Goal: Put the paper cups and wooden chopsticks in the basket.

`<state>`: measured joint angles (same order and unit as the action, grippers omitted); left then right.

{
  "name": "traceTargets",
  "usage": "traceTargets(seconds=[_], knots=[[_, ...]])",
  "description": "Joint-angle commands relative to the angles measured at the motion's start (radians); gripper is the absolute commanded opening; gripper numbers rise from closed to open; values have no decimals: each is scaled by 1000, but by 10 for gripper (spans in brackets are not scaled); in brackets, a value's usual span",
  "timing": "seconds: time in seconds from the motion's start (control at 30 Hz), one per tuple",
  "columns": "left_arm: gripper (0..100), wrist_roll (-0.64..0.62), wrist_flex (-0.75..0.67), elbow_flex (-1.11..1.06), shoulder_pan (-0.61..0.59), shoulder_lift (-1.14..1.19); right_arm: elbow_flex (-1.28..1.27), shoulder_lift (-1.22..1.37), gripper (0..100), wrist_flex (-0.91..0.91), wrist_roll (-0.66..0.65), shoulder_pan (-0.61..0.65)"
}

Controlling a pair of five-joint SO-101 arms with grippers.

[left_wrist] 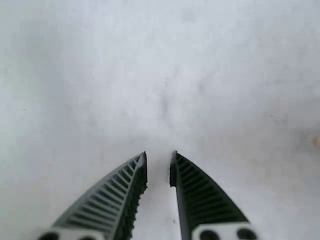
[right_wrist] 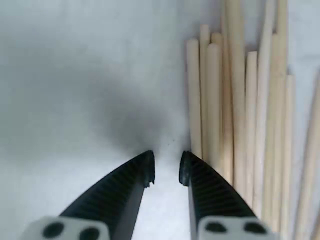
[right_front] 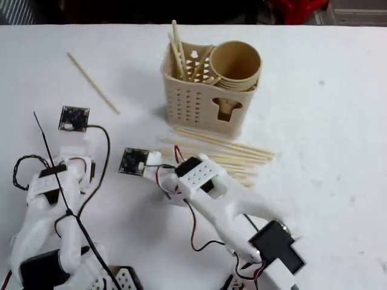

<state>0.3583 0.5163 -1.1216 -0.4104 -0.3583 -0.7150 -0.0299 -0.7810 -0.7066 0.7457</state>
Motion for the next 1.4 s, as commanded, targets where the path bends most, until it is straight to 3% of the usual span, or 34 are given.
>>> traceTargets(seconds=[0.0, 0.1, 0.77, 1.13, 1.37], knots=[[98, 12, -23, 2, 25, -24, 3, -5, 78, 8, -12, -16], [98, 12, -23, 2, 25, -24, -18, -5, 11, 13, -14, -13], [98, 12, -23, 2, 25, -24, 35, -16, 22, -4, -6, -10], [98, 12, -23, 2, 25, -24, -46, -5, 22, 153, -15, -13], [98, 12, -23, 2, 25, -24, -49, -5, 18, 104, -46, -8]])
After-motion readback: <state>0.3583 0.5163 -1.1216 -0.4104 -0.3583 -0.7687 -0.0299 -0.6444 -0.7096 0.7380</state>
